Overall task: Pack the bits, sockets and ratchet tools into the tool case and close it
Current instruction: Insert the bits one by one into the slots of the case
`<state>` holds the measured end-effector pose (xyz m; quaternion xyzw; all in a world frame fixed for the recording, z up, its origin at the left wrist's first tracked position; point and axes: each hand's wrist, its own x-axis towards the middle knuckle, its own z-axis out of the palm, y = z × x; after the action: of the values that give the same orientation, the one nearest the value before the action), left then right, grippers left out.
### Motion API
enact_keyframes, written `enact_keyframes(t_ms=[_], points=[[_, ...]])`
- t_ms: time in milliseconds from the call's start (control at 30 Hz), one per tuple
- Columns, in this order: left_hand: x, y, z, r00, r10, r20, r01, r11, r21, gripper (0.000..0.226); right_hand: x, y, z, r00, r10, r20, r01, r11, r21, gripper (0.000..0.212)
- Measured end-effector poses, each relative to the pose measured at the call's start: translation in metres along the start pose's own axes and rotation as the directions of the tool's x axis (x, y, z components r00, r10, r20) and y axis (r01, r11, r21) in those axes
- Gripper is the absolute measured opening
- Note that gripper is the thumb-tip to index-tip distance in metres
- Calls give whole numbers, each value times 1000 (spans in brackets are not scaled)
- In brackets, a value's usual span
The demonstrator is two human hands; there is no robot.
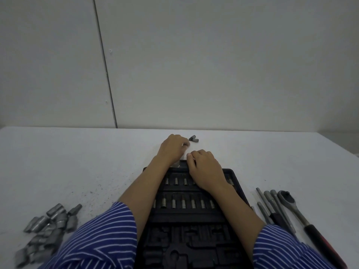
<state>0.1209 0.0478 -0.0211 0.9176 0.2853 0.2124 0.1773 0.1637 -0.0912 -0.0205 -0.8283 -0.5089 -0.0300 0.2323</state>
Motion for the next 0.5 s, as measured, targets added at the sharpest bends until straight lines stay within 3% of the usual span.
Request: enact_keyframes(t_ms=[400, 500], points=[[-12, 2, -6, 998, -13, -64, 1, 982, -191, 14, 0, -1, -2, 1000, 9, 8, -10, 1000, 7, 32], [-20, 5, -12, 997, -19, -80, 0, 973, -231, 22, 0, -2, -4, 1000, 26, 13, -26, 999, 19, 34]])
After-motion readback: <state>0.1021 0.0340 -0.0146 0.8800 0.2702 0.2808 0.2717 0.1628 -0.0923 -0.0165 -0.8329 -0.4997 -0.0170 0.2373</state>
